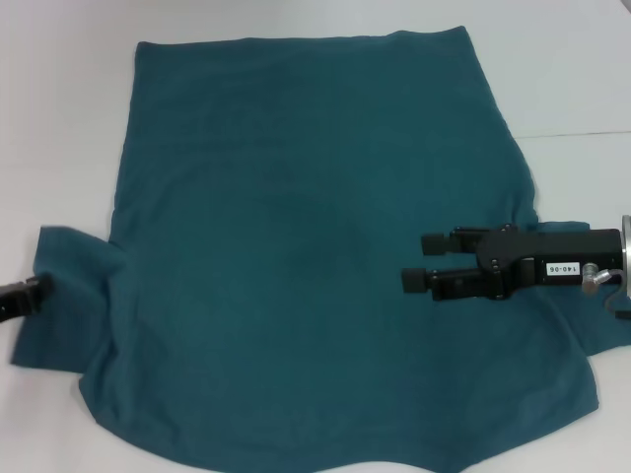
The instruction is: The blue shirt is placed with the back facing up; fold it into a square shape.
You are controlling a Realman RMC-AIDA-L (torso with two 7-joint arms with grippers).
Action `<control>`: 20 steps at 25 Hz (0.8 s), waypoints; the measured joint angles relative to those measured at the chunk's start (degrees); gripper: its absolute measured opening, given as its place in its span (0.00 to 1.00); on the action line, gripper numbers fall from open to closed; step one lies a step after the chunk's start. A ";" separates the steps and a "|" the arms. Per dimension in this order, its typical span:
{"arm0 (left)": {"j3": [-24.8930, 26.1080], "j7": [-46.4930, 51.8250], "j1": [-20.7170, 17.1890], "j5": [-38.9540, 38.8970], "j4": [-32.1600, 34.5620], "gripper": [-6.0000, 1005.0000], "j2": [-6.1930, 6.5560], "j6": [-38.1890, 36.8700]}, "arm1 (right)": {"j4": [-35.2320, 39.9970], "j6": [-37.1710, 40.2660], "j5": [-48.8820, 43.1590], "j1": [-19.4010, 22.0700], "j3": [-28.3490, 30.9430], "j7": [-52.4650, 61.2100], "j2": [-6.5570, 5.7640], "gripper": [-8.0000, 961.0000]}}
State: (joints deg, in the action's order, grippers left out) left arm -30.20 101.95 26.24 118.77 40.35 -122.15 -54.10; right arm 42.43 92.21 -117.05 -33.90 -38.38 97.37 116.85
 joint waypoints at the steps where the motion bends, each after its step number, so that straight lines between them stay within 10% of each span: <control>1: 0.00 0.00 0.08 0.00 0.03 0.01 0.11 0.18 | 0.00 0.03 0.00 0.00 0.14 0.00 0.09 0.97; 20: -0.26 -0.49 3.18 2.18 1.56 0.01 1.73 4.50 | -0.25 -0.10 0.12 -0.02 0.76 0.00 0.58 0.97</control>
State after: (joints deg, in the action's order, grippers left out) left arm -30.47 101.46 29.42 120.95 41.91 -120.42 -49.60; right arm 42.18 92.11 -116.93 -33.93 -37.61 97.37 117.43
